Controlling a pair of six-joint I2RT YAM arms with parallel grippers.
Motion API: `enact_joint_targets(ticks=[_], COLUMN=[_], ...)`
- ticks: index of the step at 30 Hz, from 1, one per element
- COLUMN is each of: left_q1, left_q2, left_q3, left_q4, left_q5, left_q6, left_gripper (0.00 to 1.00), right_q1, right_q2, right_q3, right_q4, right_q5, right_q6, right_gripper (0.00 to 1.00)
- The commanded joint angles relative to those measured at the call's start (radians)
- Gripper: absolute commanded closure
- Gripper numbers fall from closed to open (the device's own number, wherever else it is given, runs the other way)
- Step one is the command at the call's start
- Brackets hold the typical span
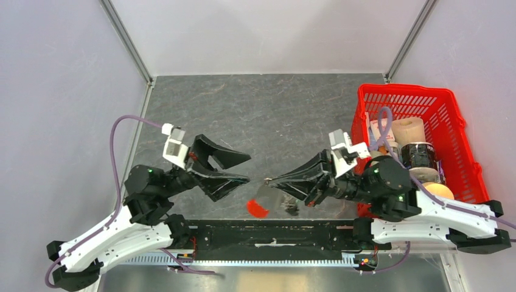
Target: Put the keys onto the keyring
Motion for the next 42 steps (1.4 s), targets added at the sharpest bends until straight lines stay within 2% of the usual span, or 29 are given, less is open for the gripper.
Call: enact_joint_targets(ticks=[1, 17, 25, 42], left_q1=[-0.001, -0.001, -0.001, 0.0], left_q2=[-0.046, -0.136, -0.096, -0.035], left_q3=[-0.011, 0.021, 0.031, 0.068], left_q4=[0.159, 0.113, 0.184, 0.234], left_q5=[0.049, 0.029, 0.042, 0.058], left_q6=[-0.076, -0.046, -0.059, -0.073], left_gripper=[0.23, 0.29, 0.34, 0.47], right_q1=[0.0, 0.0, 0.0, 0.001], right_q2=[0.023, 0.143, 0.219, 0.325], right_q3=[0.04, -0.1, -0.134, -0.114], right_q4=[0.19, 0.673, 0.872, 0.96], right_q5=[0.028, 0.042, 0.021, -0.032], right_q6=[0.083, 0.166, 0.172, 0.095], right_gripper=[1.0, 1.0, 1.0, 1.0])
